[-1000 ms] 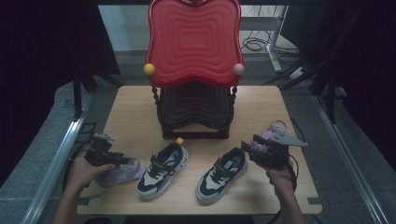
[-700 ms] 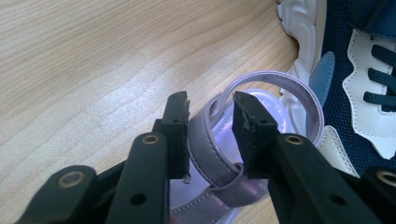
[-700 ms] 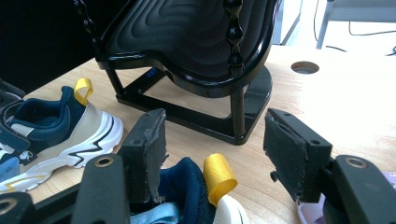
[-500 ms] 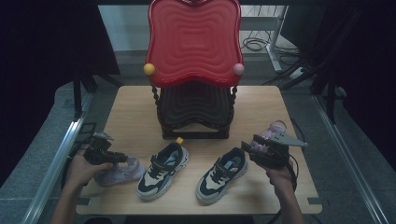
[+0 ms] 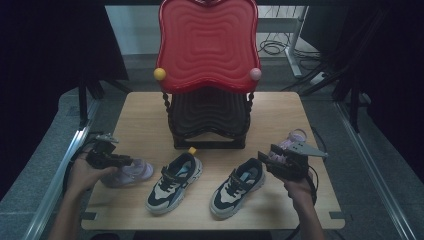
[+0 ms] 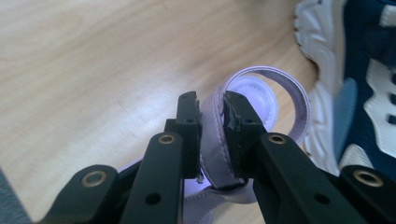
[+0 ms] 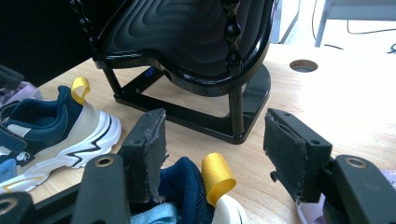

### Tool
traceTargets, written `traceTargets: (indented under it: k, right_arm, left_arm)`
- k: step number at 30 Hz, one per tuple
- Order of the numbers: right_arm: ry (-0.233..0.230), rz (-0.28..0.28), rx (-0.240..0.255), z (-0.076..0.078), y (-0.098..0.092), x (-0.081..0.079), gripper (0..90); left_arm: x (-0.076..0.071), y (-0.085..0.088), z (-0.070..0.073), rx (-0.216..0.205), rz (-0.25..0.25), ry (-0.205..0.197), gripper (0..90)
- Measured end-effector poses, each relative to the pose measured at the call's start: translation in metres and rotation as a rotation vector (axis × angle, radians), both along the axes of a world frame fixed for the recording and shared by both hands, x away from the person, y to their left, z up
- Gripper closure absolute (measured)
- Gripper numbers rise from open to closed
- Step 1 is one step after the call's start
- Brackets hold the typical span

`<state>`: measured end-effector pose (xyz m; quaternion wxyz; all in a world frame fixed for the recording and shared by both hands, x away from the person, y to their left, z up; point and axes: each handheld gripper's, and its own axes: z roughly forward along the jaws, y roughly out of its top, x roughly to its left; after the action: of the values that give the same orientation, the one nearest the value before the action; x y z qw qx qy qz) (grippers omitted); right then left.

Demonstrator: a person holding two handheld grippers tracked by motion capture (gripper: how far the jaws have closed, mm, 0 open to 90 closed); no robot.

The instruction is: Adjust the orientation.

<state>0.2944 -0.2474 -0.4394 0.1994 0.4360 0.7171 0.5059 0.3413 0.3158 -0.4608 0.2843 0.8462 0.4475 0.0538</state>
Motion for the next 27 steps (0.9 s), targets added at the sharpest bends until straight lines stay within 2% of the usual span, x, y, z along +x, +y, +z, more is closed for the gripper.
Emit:
traceTargets:
  k: [4, 5, 6, 9, 16, 20, 21, 22, 25, 27]
  right_arm:
    - [0.000, -0.004, 0.004, 0.000, -0.001, 0.000, 39.2]
    - [0.001, -0.005, 0.004, 0.000, -0.001, 0.000, 39.1]
    - [-0.001, -0.006, 0.002, 0.000, -0.002, 0.000, 39.1]
    - [0.001, -0.004, 0.003, 0.000, -0.002, 0.000, 39.1]
    - [0.001, -0.006, 0.002, 0.000, -0.002, 0.000, 39.1]
    - [-0.002, -0.009, 0.004, 0.000, -0.002, 0.000, 39.2]
    - [-0.003, -0.009, 0.002, -0.001, -0.001, 0.000, 39.2]
    - [0.002, -0.007, 0.001, -0.001, -0.001, 0.000, 39.2]
    - [0.001, -0.006, 0.003, -0.001, 0.000, -0.001, 39.2]
    - [-0.006, -0.007, 0.005, 0.000, -0.001, -0.002, 39.3]
  left_arm:
    - [0.016, 0.000, 0.001, -0.011, 0.001, 0.007, 77.3]
    - [0.016, 0.000, 0.001, -0.011, 0.001, 0.007, 77.4]
    - [0.023, -0.001, -0.002, -0.014, 0.010, 0.011, 77.3]
    - [0.030, -0.003, -0.008, -0.013, 0.013, 0.013, 77.0]
    - [0.033, -0.005, -0.013, -0.041, 0.023, 0.012, 76.0]
    - [0.032, -0.005, -0.014, -0.042, 0.030, 0.009, 74.8]
    - [0.032, -0.006, -0.015, -0.037, 0.033, 0.006, 72.3]
    - [0.033, -0.006, -0.016, -0.042, 0.050, -0.008, 59.9]
    - [0.029, -0.004, -0.013, -0.053, 0.085, -0.041, 50.2]
    - [0.024, -0.003, -0.008, -0.053, 0.116, -0.083, 45.8]
